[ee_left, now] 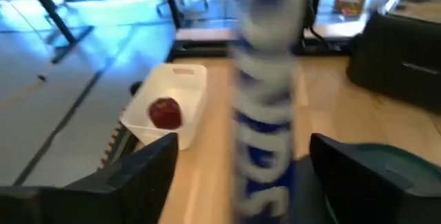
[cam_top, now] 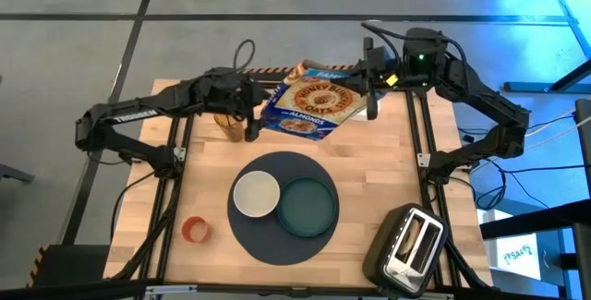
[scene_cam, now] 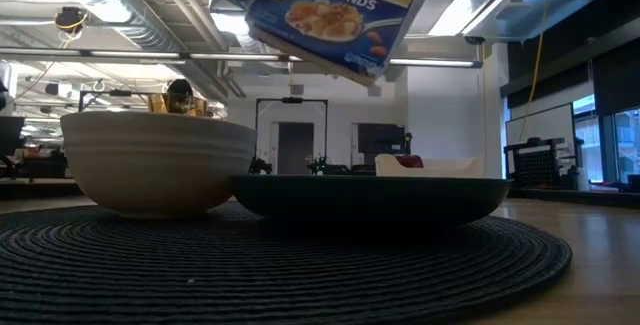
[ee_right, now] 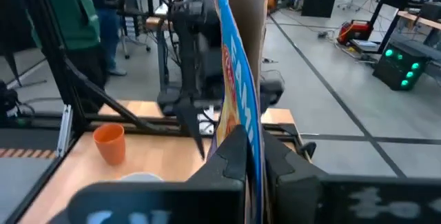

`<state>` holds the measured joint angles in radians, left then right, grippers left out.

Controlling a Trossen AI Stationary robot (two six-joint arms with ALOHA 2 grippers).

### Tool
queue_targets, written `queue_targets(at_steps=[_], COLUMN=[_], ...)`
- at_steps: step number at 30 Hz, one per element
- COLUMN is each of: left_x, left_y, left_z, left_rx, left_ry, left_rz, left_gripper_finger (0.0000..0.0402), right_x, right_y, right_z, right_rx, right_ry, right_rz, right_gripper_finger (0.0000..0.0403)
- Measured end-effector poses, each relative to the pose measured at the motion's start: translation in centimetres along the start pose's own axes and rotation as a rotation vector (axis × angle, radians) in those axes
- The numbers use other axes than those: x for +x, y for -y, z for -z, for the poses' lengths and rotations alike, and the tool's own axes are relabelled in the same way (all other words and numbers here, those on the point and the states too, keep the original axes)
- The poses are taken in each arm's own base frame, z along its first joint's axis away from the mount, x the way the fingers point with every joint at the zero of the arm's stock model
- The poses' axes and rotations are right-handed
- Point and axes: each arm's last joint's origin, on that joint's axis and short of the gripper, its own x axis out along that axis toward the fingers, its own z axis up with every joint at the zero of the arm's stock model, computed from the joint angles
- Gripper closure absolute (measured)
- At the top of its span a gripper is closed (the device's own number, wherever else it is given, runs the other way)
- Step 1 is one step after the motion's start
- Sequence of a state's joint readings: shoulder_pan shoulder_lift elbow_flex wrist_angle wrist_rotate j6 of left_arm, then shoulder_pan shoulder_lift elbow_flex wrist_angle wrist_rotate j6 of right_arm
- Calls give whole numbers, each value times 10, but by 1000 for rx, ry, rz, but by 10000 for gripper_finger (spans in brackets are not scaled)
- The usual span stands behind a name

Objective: Arrange a breakfast setting
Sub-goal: Pour the cereal from the blue cereal box into the white bowl

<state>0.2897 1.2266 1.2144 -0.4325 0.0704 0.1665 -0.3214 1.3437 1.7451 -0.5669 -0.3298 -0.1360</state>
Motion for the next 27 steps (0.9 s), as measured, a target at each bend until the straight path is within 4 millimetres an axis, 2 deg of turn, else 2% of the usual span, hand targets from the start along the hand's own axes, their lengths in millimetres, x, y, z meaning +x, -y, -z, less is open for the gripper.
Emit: queue_targets(at_steps=[5,10,13,16,22,27], left_x=[9,4,-11,-37,-100,-145], left_y=[8,14,16,21,34,40], left_z=[4,4,3,3,5,-7], left_rx=[14,17,23,74,203,311], left_ry=[-49,-53,-43,-80,-359,-424], left_rz=[36,54,55,66,144,220], left_gripper_finger=[223,372,382,382,389,389], right_x=[-4,-6,-6,-6,-20,-22], right_y=[-1,-2,-1,1,4,8], right_z=[-6,-7,-7,-7,-17,-14], right_rx=[-13,-16,-14,-22,-69,-60], right_ry=[55,60,53,48,105,53], right_rz=[-6,-10,30,97,279,480], right_gripper_finger=[403,403,399,378,294,237])
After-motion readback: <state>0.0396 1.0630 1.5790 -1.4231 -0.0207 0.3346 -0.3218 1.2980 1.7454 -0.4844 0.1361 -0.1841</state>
